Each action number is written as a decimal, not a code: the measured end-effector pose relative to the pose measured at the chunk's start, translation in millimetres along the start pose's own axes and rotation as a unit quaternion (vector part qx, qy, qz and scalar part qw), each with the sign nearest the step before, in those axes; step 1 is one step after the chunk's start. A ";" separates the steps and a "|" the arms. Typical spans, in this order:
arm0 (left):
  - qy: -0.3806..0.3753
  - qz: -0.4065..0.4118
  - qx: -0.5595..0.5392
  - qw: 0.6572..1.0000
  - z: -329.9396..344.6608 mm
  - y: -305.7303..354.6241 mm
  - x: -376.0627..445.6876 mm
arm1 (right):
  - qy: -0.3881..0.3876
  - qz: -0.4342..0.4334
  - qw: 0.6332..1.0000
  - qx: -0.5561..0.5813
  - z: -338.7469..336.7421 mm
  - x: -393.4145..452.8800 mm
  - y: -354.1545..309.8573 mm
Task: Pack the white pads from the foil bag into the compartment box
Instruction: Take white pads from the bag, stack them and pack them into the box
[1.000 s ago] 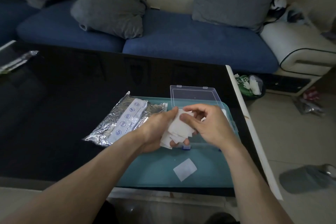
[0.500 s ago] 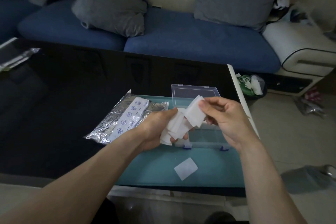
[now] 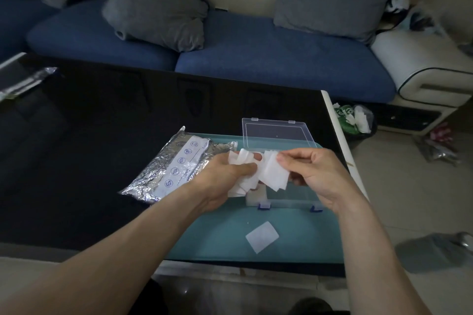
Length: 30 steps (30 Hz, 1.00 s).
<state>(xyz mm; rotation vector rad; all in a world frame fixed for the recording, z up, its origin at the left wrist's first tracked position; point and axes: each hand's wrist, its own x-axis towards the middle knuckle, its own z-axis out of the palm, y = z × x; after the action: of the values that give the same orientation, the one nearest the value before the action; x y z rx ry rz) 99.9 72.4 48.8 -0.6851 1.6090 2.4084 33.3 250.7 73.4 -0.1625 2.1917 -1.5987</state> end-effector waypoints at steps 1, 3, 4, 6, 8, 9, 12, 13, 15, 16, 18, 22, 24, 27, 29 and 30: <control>0.005 0.000 -0.005 1.000 1.2 -0.5 0.8 | -0.007 0.007 1.000 0.002 0.6 -0.2 0.1; 0.017 -0.003 -0.011 1.000 4.0 -2.4 2.4 | -0.023 0.014 1.000 0.006 4.2 -2.1 0.3; 0.016 -0.004 -0.016 1.000 5.1 -2.5 2.4 | -0.026 0.011 1.000 0.012 7.0 -3.1 -0.3; -0.003 -0.009 -0.037 0.999 6.4 -1.5 1.7 | -0.013 -0.007 1.000 0.004 13.8 -4.2 -1.4; -0.037 -0.014 -0.070 0.997 6.7 -0.4 -0.1 | 0.014 -0.034 0.998 -0.045 20.6 -3.9 -1.7; -0.056 -0.016 -0.084 0.995 7.3 0.3 -1.7 | 0.023 -0.043 0.996 -0.074 22.9 -3.9 -1.4; -0.078 -0.016 -0.106 0.991 7.0 0.8 -3.5 | 0.021 -0.055 0.988 -0.140 26.3 -4.4 -0.3; -0.074 -0.018 -0.107 0.991 6.5 0.6 -2.9 | 0.021 -0.060 0.987 -0.148 26.4 -4.2 -0.1; -0.046 -0.022 -0.092 0.994 5.5 -0.1 0.2 | 0.031 -0.070 0.984 -0.162 26.0 -3.3 -0.3; -0.021 -0.020 -0.078 0.997 5.3 0.0 1.5 | 0.032 -0.072 0.982 -0.169 25.0 -3.2 -1.3; 0.026 -0.011 -0.049 0.998 4.2 0.2 3.4 | 0.018 -0.064 0.983 -0.173 20.5 -3.0 -2.5; 0.053 0.017 0.003 0.998 1.2 -0.5 5.1 | -0.007 -0.035 0.995 -0.096 1.1 -2.4 -1.2; 0.042 0.022 0.029 0.998 1.8 -1.5 3.7 | -0.003 -0.042 0.998 -0.056 -8.1 -2.0 -1.5; 0.016 0.041 0.080 0.996 3.0 -5.1 1.4 | -0.047 -0.054 0.997 -0.019 -12.2 -2.9 -3.7; 0.005 0.059 0.115 0.992 2.5 -7.0 0.2 | -0.080 -0.053 0.995 -0.023 -9.8 -4.1 -3.6; 0.003 0.069 0.139 0.988 1.1 -8.7 1.9 | -0.092 -0.050 0.994 -0.028 -7.8 -4.3 -3.4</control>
<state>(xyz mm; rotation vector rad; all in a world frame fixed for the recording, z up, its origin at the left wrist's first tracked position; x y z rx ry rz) 101.2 76.7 41.1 -0.5462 2.0032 2.2050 33.6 257.9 79.6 -0.4242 2.1159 -1.5105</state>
